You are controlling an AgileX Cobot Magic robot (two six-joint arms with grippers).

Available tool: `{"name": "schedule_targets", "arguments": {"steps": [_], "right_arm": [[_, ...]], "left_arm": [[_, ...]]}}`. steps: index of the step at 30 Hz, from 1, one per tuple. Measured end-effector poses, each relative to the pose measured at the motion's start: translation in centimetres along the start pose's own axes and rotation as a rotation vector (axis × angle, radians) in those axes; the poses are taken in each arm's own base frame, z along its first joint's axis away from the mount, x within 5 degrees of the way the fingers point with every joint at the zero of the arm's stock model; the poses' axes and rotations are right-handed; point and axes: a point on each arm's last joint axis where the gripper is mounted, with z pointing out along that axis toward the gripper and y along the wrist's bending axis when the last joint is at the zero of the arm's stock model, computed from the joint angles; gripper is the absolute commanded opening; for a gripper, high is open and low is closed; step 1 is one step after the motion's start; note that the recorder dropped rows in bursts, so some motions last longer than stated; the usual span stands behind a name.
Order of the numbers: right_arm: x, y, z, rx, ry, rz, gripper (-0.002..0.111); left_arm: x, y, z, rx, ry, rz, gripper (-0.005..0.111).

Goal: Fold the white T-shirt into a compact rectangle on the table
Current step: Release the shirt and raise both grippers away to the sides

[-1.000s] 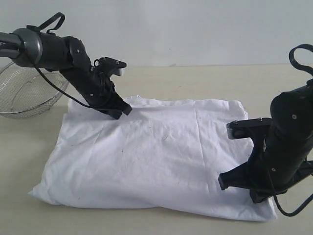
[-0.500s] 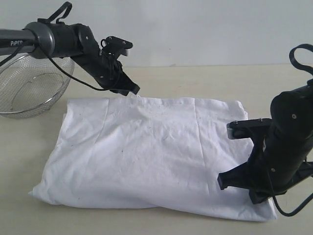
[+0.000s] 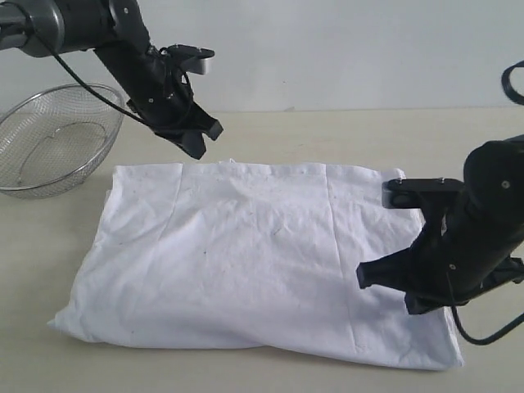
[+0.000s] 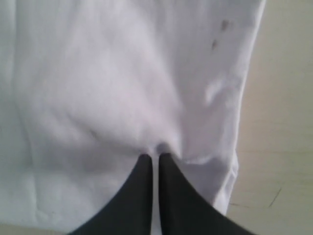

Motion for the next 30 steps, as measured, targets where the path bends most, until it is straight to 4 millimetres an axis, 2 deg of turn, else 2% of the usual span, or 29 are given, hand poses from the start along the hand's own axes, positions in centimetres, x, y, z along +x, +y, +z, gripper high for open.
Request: {"name": "schedule_targets", "arguments": {"steps": [6,12,17,23,30], "right_arm": [[-0.5,-2.6,-3.2,-0.02,-0.071,0.103,0.0],[0.1,-4.2,-5.6,-0.078,-0.066,0.119,0.0],[0.5,-4.4,-6.1,-0.096,-0.038,0.095,0.0],[0.6,-4.3,-7.4,-0.108,-0.099,0.106,0.0],[0.6,-4.3,-7.5,-0.109,-0.106,0.106,0.0]], "left_arm": [[1.7,-1.3,-1.9,0.067,0.039,-0.048,0.004],[4.0,-3.0,-3.7,0.126,0.032,-0.102,0.004],[6.0,-4.5,-5.2,0.177,0.018,-0.137,0.004],[8.6,-5.8,-7.4,0.168,-0.015,-0.157,0.004],[12.3,-7.2,-8.8,0.163,0.004,-0.173,0.004]]}}
